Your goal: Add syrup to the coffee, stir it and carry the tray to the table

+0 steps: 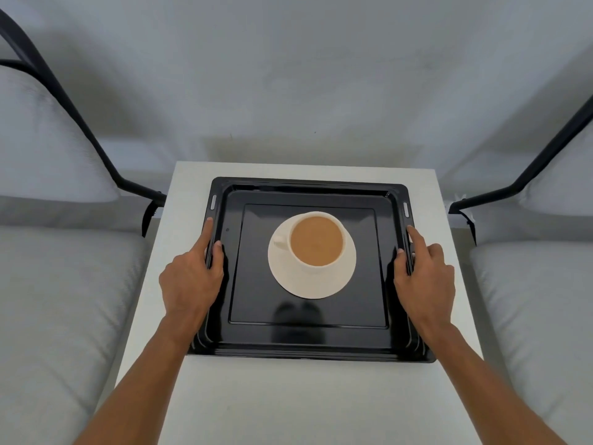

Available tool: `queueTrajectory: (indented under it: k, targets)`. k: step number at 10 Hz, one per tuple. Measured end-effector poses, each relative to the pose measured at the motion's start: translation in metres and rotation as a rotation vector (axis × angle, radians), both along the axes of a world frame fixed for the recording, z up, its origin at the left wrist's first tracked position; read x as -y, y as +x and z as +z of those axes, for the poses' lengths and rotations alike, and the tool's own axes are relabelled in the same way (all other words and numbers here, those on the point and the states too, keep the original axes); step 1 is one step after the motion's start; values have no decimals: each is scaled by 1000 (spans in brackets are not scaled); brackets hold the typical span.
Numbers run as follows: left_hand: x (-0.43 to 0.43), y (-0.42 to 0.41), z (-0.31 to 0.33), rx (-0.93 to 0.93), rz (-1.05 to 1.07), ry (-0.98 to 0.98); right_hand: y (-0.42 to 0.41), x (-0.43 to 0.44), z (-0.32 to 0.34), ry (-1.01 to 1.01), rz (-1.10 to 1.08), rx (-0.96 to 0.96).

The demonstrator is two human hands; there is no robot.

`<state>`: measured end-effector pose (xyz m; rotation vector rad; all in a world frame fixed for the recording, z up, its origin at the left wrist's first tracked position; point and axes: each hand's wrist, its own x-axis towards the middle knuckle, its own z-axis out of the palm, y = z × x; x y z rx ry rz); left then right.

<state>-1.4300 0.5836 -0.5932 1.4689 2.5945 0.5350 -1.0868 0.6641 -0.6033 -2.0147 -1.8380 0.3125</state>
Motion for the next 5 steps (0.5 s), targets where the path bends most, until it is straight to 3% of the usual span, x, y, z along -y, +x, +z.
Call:
queueTrajectory:
  k: [3,5]
  targets:
    - [20,10,9,-39,-12,-88,1,11,15,-100,89,93]
    - [68,30,24,-59,-94,-96,-6,66,29,-86,119,172]
